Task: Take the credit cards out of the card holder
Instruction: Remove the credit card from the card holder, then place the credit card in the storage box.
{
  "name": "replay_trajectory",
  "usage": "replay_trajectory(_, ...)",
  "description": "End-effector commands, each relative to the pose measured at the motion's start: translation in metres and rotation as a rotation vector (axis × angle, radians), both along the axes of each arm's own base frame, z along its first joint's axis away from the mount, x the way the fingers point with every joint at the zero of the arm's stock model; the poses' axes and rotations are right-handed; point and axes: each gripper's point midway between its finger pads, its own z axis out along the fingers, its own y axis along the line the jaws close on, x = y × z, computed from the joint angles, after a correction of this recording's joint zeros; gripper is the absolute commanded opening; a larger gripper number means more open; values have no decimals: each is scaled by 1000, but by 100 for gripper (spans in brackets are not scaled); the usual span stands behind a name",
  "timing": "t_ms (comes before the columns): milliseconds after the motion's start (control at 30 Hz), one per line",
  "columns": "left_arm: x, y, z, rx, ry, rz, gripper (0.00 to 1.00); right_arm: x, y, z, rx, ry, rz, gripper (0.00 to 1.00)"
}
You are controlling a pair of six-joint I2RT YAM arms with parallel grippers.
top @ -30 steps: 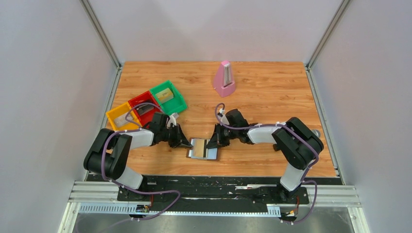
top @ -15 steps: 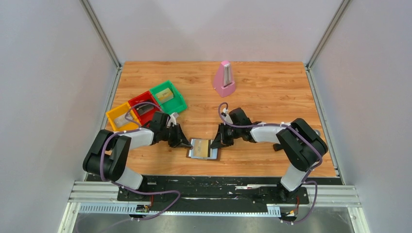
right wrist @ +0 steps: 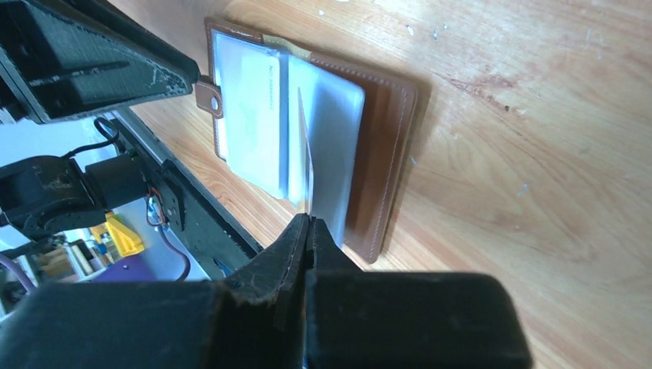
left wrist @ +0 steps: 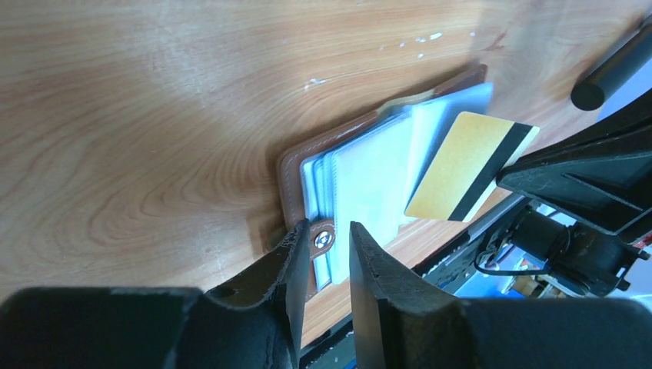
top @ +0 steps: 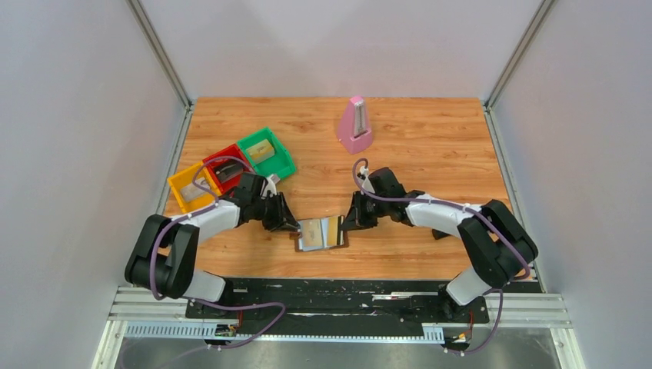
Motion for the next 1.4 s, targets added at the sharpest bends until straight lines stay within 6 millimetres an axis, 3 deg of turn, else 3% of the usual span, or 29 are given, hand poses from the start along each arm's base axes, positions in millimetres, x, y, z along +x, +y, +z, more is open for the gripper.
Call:
replay_trajectory(0,17,-3,37,-13,-110,-27,35,19,-2,36,6,-177,16,0)
replay_trajectory(267,26,-8,95,-50,-242,-56,42,38,-6,91,-3,-512,85,0)
replay_trajectory(400,22,-12,124,-95,-302,-89,44,39,1,119,-41,-822,206,0)
replay_trajectory(600,14,-16,170,-174,-407,-99,48,16,21,159,-101,-1459,431,0)
replay_trajectory(700,7,-17,186,-207,-428,-106,51,13,18,170,-124,-1620,449,0)
replay_trajectory(900,-7,-25,203,-320,-393,-97,60,-4,20,168,-243,-1932,600,0)
replay_trajectory(1000,-12,-30,211,-384,-390,-113,63,-7,19,175,-273,-2008,570,0)
replay_trajectory(1367,-17,-35,196,-429,-317,-114,66,-14,28,175,-422,-2127,567,0)
